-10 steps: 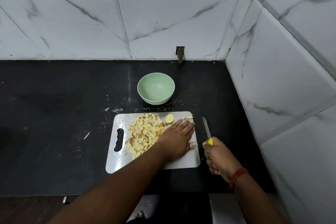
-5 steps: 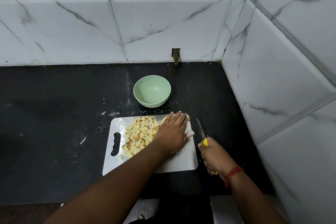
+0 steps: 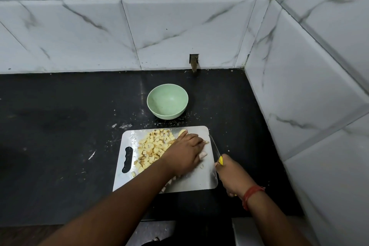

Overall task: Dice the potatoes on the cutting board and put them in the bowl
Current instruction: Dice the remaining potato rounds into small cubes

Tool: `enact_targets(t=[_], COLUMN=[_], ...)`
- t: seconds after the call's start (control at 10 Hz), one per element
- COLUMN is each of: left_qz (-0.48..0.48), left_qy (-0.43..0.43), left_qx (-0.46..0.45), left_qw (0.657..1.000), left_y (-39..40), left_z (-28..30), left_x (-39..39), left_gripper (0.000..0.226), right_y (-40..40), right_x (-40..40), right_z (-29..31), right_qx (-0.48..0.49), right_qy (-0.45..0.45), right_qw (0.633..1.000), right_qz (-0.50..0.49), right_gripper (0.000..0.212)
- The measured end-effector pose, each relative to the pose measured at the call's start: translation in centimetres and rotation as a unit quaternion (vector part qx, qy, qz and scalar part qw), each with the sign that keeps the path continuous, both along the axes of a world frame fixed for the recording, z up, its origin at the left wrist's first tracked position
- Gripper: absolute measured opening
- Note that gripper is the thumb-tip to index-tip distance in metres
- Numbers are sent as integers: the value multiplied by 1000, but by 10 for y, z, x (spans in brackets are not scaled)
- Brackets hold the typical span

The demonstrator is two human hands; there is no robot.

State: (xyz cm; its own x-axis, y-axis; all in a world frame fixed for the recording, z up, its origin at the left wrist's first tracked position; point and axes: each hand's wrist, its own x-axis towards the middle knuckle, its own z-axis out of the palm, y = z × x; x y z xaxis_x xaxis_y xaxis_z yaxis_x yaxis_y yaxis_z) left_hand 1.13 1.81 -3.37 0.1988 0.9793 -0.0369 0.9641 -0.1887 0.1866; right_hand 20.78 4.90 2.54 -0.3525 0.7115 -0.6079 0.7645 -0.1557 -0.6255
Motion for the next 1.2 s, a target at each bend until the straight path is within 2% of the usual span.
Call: enact_targets(t=[0.2,0.3,0.4,0.5,0.6,0.7,0.8,1.0,1.1,1.2], left_qz=[11,5,6,9,16,29,36,41,42,45], left_qy=[21,29,25,26,31,34,37,31,27,21], left_qx=[31,33,44,40,32,25,27,24,17,17], left_qw=[999,999,999,999,999,999,998,998,999,999], left_y=[-10,-11,-10,-8,-8,-8,-9,-10,-10,-10], left_z=[-5,-7,-7,-6,-7,-8,-10,-7,-5,-4], left_x=[0,0,1,0,2,5,6,8,9,9], left_gripper=[64,63,60,56,54,56,57,55,55,54], right_y=[-3,-4,-2,-3,-1,-3,-11,-9,-4,-6], right_x=[-9,-10,-14,-22,-20,-9,-3,-10,-18,-28], right_z=[1,-7,-5,-6,-17,-16,-23,-8,-7,-4], right_qx=[61,63,48,21,148,105,87,112,101,130], right_qy=[-87,-107,-119,-87,-192,-71,-137,-143,-135,-156], right_qw=[992,990,990,995,951,992,976,974,978,968], right_qz=[69,71,51,53,193,1,146,138,119,149], right_gripper=[14,12,11,19,34,30,27,5,8,2])
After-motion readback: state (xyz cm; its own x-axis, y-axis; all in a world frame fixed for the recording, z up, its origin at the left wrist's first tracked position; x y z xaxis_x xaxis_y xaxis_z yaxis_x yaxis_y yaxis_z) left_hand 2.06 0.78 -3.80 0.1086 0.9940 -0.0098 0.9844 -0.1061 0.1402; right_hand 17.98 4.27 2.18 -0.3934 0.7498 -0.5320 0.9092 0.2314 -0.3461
